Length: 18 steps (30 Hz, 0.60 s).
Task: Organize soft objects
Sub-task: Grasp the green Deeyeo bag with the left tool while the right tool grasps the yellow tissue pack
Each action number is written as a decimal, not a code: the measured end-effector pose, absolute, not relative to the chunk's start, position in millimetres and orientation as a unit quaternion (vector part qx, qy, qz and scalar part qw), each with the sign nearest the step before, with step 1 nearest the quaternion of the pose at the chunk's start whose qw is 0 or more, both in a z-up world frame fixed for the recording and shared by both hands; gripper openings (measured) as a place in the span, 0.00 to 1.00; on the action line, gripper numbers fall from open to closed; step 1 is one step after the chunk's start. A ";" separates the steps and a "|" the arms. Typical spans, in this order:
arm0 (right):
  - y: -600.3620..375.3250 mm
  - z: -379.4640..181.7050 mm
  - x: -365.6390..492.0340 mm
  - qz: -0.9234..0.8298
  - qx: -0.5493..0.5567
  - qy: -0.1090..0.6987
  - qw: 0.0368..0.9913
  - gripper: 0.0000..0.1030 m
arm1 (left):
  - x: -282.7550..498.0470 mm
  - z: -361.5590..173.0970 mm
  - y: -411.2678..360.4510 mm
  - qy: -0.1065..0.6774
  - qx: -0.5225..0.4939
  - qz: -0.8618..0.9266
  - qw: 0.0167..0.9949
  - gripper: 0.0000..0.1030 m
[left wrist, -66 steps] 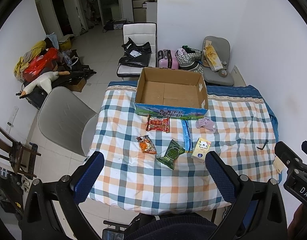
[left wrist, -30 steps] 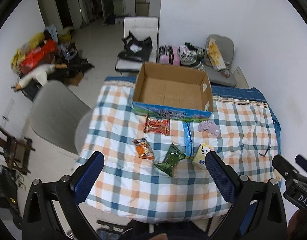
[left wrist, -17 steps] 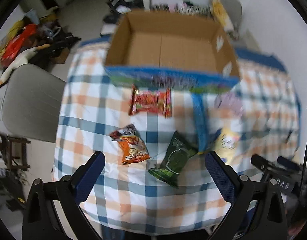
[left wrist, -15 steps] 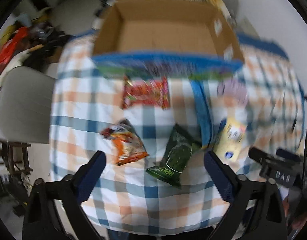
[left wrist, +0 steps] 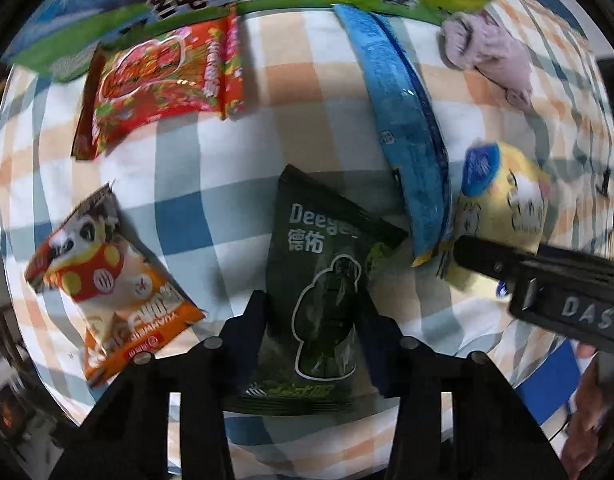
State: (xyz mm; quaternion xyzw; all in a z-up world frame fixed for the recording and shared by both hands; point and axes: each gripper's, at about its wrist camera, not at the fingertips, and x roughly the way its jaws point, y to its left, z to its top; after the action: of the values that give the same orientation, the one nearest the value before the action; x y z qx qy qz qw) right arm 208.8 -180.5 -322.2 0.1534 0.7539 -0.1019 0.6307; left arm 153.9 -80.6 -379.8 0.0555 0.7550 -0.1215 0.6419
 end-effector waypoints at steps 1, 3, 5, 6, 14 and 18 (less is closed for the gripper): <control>-180.2 -332.6 210.0 -0.099 0.158 0.759 0.624 0.81 | 153.3 -379.2 -78.1 0.755 0.045 -0.116 0.644 0.37; -180.4 -348.2 209.8 -0.096 0.161 0.767 0.613 0.70 | 149.2 -375.9 -66.7 0.759 0.022 -0.101 0.643 0.36; -181.3 -355.9 206.1 -0.094 0.156 0.771 0.610 0.69 | 141.7 -376.9 -54.5 0.766 -0.003 -0.085 0.637 0.36; -181.1 -357.8 203.5 -0.093 0.151 0.776 0.606 0.69 | 136.1 -378.0 -49.8 0.770 -0.014 -0.083 0.633 0.36; -177.6 -391.5 162.6 -0.075 0.101 0.808 0.576 0.69 | 124.4 -402.1 -61.6 0.776 0.012 -0.096 0.623 0.43; -167.4 -414.3 155.0 -0.085 0.106 0.807 0.574 0.69 | 129.5 -402.7 -72.6 0.781 0.029 -0.105 0.615 0.48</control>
State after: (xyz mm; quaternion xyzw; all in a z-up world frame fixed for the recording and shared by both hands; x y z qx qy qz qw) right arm 155.0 -167.4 -414.3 0.1057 0.8075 -0.0853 0.5740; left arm 129.5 -72.6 -402.7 0.0293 0.7806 -0.1049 0.6155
